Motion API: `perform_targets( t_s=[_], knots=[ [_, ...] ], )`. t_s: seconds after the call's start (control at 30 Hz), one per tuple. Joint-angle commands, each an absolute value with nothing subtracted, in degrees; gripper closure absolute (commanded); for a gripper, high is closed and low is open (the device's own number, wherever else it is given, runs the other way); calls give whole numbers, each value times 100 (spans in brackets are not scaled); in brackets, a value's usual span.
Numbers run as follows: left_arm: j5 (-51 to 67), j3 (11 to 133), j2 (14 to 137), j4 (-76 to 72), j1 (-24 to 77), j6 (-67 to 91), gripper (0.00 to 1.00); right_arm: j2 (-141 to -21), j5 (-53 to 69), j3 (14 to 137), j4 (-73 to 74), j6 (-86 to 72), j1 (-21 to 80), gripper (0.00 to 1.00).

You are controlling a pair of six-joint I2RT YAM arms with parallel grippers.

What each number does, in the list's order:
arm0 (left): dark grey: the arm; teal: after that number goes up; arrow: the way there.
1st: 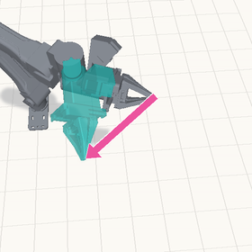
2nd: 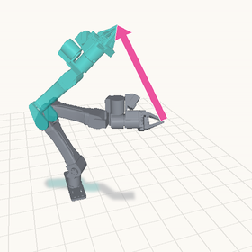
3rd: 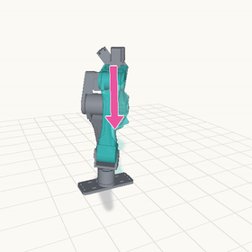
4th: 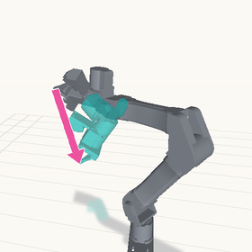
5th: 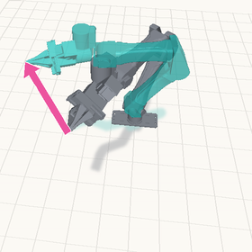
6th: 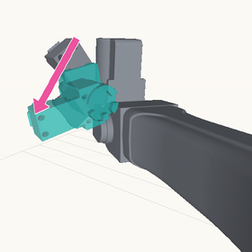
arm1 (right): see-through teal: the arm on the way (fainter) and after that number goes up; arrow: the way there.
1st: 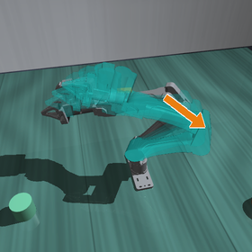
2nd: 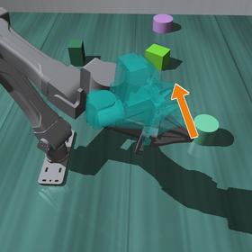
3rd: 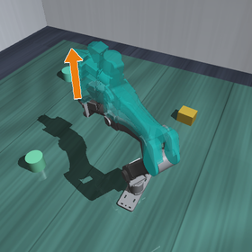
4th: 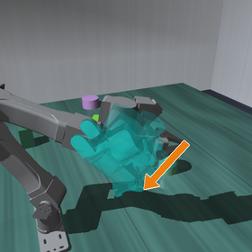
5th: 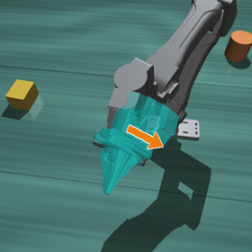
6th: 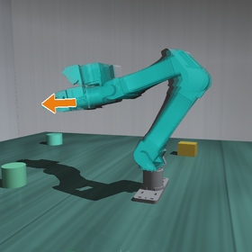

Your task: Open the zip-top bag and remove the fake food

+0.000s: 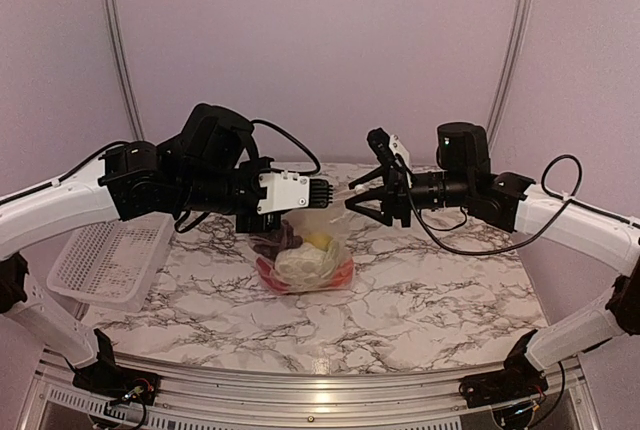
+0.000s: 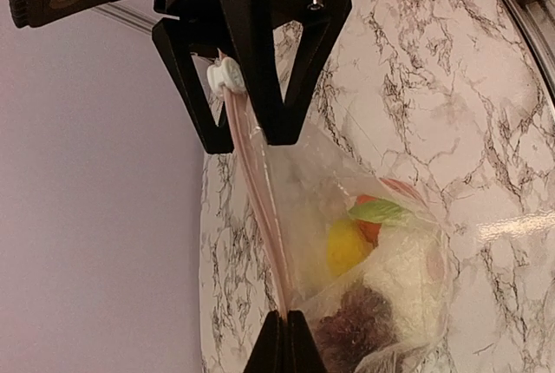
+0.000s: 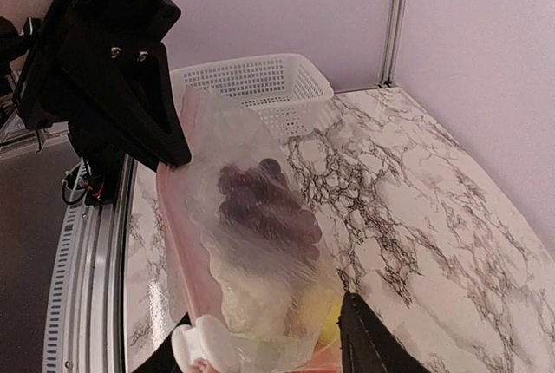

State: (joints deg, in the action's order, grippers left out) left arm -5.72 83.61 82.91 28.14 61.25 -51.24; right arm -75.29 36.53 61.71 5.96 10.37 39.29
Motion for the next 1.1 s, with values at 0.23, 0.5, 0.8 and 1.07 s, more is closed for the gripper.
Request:
perform_targets(
  t_s=[0.23, 0.5, 0.8, 1.07],
  knots=[
    [-624, 7879, 7932, 2048, 6096, -5054, 100, -7436, 3798, 6035, 493, 1018, 3964, 86],
    [-669, 7775, 7882, 2024, 6038, -4919, 100, -7423, 3730, 6097, 559, 1057, 4055, 100],
    [613, 8539, 8158, 1817, 6064, -3762, 69, -7444, 3628, 6344, 752, 1015, 4201, 100],
    [1291, 8689, 8663, 1250, 6064, -2787, 67, -7441, 3395, 6334, 819, 1011, 4245, 100]
  ],
)
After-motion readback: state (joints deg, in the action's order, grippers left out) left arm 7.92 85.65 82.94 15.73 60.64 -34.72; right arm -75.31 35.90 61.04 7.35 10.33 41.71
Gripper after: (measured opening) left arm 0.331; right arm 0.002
